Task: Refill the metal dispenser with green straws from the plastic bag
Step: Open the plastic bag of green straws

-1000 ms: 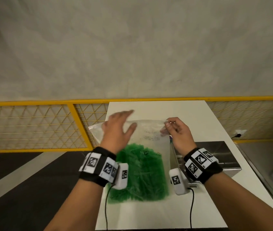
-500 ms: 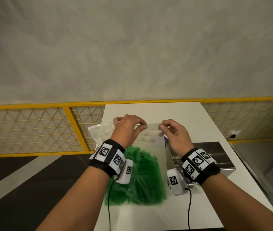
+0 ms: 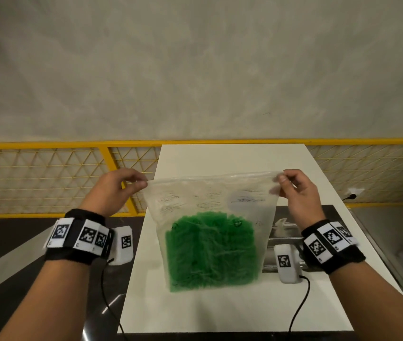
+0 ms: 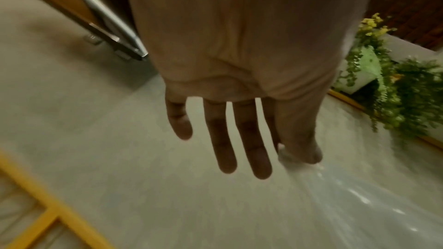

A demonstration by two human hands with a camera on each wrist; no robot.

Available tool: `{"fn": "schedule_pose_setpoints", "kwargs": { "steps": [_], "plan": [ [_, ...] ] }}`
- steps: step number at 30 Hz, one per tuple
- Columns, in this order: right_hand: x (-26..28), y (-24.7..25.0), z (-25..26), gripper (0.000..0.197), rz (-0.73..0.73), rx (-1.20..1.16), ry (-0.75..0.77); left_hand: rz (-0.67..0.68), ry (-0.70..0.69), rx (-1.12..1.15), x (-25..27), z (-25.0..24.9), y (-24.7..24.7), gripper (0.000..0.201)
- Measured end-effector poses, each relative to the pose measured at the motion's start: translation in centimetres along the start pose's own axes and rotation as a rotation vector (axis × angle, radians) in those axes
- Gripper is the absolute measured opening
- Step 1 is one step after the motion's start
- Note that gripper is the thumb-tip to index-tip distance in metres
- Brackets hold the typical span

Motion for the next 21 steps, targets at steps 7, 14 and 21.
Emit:
{"fn": "schedule_pose_setpoints", "kwargs": {
  "steps": [7, 14, 21],
  "plan": [
    [0.4, -2.8, -1.1, 0.010, 0.122, -0.167, -0.099, 0.279, 0.248, 0.797, 0.9, 5.0, -12.0, 0.104],
    [0.7, -2.8, -2.2, 0.009, 0.141, -0.222, -0.233, 0.353, 0.386, 0.593, 0.2, 9.1, -21.4, 0.060],
    [5.7, -6.1, -8.6, 0.135, 0.489, 0.120, -0.547, 0.235, 0.347, 0.742, 2.0, 7.5, -19.0, 0.047]
  ]
}}
Point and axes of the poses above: each hand's wrist, its own x-axis away from the middle knuckle, its own y-axis out of the back of the hand, z = x × y, the point moved 7 cm from there along -x, towards the middle knuckle, and after that the axes turned 9 degrees about z, right-handed, at the moved point
